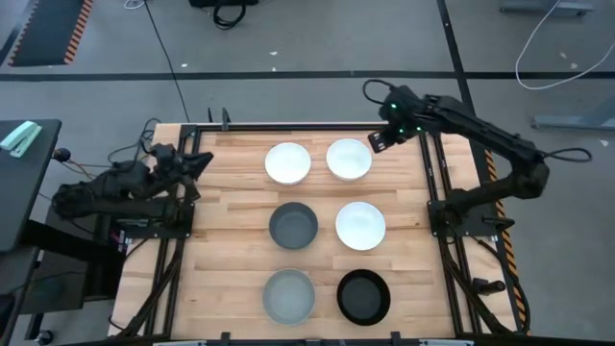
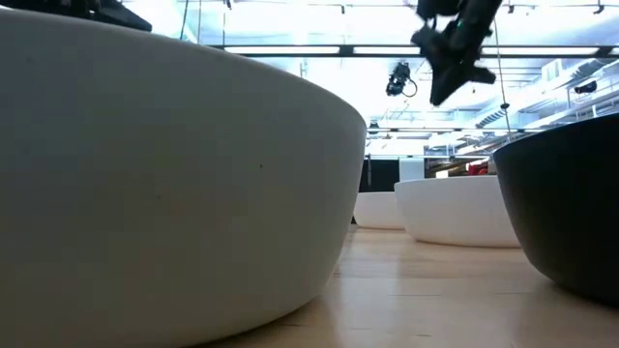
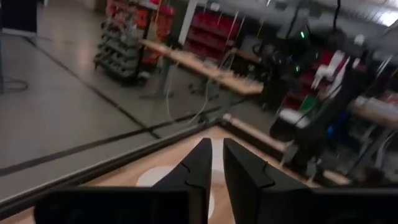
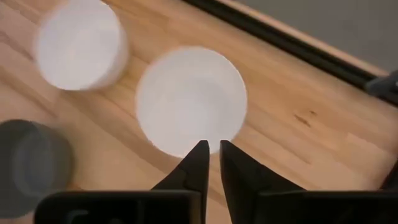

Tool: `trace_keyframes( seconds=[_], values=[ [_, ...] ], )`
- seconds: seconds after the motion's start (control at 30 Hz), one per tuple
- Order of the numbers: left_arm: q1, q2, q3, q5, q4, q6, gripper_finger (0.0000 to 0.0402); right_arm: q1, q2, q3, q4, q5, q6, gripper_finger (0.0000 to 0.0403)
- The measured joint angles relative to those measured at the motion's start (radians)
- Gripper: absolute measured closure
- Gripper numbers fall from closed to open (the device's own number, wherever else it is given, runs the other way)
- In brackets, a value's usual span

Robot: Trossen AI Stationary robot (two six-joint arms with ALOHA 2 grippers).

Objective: Nest bowls inside each other
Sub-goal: Stack the top right white bowl on the bottom white bowl

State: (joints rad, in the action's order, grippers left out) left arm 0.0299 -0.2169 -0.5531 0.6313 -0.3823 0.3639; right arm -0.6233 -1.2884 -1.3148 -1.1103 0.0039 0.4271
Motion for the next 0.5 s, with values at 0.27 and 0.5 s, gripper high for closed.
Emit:
trace_keyframes(
  seconds=[0.27, 0.5],
  values=[
    [-0.001, -0.134, -0.035, 0.001, -0.097, 0.071, 0.0318, -0.015, -0.092, 0.000, -0.040, -0.035, -0.020, 0.0314],
    [-0.036, -0.211, -0.035, 0.001, -0.101, 0.098, 0.0302, -0.055, -0.206, -0.001, -0.023, -0.035, -0.040, 0.0301]
  ],
)
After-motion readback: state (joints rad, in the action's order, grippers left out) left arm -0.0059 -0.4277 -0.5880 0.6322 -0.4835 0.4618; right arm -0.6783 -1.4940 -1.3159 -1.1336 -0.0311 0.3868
